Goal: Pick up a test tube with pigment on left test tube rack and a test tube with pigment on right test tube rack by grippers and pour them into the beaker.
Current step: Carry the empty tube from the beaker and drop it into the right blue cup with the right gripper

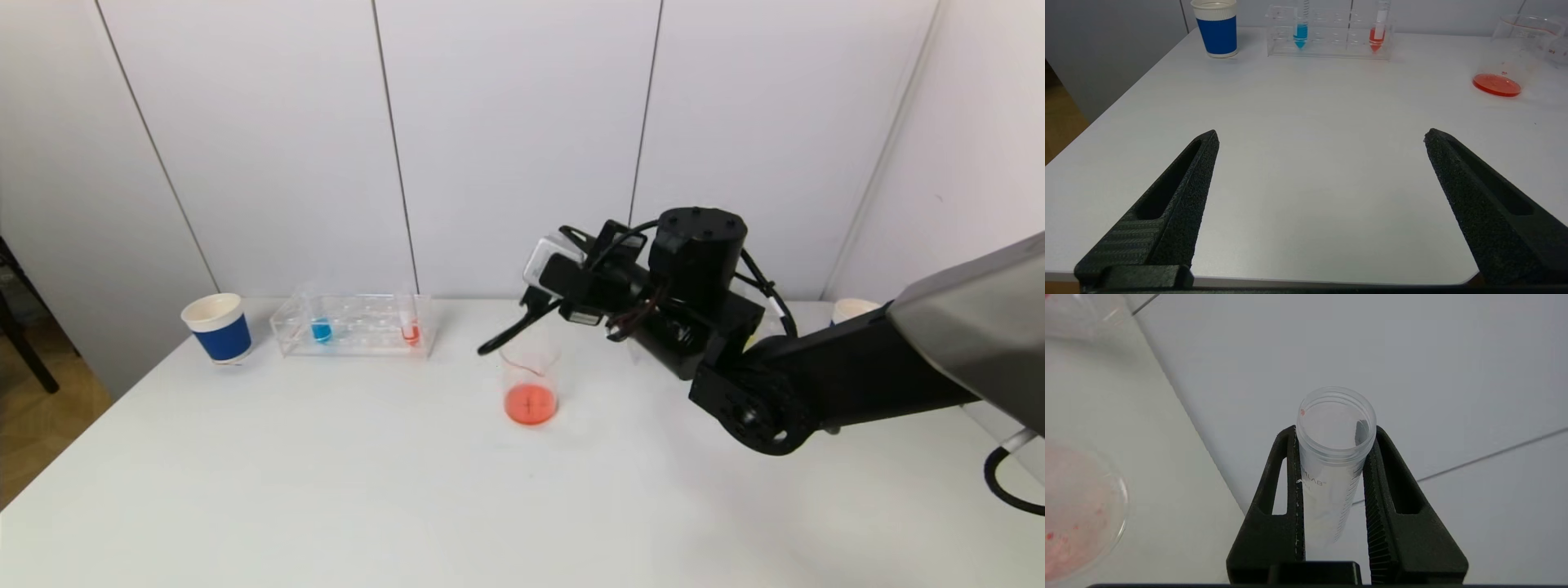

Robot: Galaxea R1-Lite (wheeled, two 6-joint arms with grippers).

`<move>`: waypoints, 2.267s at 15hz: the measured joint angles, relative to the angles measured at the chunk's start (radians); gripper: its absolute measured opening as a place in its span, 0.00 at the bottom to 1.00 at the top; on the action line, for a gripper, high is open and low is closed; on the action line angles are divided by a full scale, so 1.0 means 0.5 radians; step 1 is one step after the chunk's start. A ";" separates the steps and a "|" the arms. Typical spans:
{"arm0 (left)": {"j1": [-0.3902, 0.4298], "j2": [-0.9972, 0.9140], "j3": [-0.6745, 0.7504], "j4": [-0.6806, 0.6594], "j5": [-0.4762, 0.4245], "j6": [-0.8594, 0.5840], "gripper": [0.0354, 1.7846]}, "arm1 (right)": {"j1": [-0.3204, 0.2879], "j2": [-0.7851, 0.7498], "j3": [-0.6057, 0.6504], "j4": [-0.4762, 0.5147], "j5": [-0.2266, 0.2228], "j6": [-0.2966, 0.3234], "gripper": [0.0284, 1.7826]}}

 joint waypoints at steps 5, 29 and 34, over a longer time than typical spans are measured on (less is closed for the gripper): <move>0.000 0.000 0.000 0.000 0.000 0.000 0.99 | -0.003 -0.091 -0.046 -0.029 -0.156 0.526 0.26; 0.000 0.000 0.000 0.000 0.000 -0.001 0.99 | -0.860 -0.768 -0.080 0.694 -0.341 1.777 0.26; 0.000 0.000 0.000 0.000 0.000 -0.001 0.99 | -1.262 -0.771 -0.057 0.695 -0.312 1.953 0.26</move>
